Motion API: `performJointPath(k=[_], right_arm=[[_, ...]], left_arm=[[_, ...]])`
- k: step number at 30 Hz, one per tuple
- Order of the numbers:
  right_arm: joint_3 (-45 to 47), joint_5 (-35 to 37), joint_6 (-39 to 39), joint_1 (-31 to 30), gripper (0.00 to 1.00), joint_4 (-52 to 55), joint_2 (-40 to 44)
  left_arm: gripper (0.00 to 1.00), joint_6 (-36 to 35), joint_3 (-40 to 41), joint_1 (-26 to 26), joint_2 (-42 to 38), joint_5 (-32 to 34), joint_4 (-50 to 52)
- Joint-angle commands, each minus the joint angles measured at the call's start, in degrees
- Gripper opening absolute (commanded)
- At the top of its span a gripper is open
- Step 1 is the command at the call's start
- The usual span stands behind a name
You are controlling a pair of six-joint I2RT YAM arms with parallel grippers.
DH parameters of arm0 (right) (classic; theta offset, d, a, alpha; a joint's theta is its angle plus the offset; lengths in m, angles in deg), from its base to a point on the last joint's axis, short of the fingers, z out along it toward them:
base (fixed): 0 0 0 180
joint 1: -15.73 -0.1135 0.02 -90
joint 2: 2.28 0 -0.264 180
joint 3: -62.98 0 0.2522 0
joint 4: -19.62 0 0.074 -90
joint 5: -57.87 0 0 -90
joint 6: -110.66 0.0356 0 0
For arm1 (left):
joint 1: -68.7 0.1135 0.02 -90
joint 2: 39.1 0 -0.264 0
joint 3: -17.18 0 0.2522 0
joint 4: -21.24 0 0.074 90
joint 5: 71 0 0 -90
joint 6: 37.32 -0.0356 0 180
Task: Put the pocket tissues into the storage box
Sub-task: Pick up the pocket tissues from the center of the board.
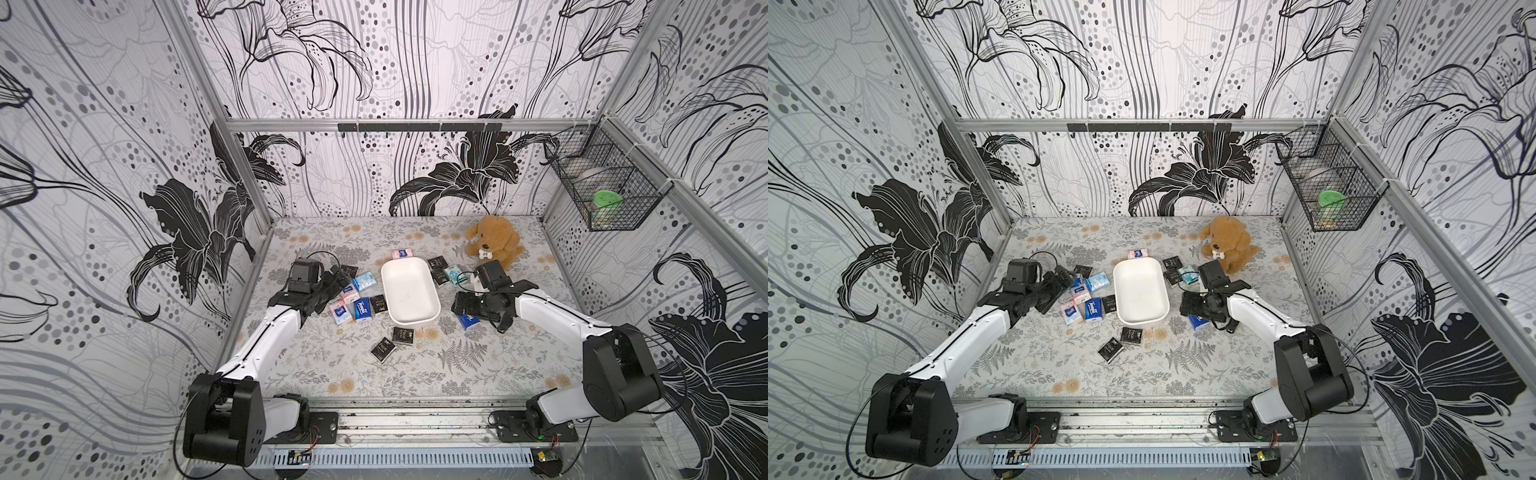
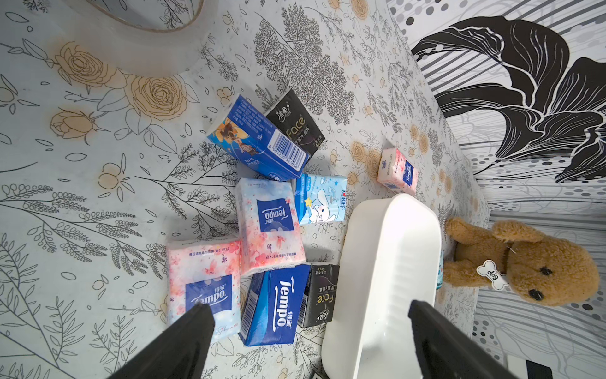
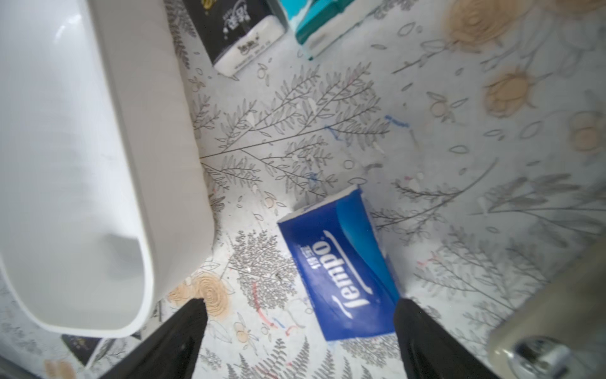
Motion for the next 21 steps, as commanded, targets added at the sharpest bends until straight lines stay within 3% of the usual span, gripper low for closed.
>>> performJointPath(k=[1, 13, 17, 21], right_arm=[[-2.0, 6.0, -5.7, -0.2, 0.96, 6.5, -3.0], [-5.2, 10.0, -10.6, -3.8, 0.95, 6.0, -10.9], [-7.8, 13.3, -11.4, -4.9, 0.86, 7.0, -15.8], [-8.5, 14.0, -11.2, -5.3, 0.67, 6.9, -17.1]], left_arm=[[0.97, -0.8, -1.0, -0.1, 0.2, -0.4, -1.3], [0.97, -1.1, -0.9, 0.0, 0.6, 0.2, -1.1], [0.97, -1.3, -1.1, -0.1, 0.7, 0.4, -0.7], [0.97, -1.8, -0.9, 0.0, 0.6, 0.7, -0.2]])
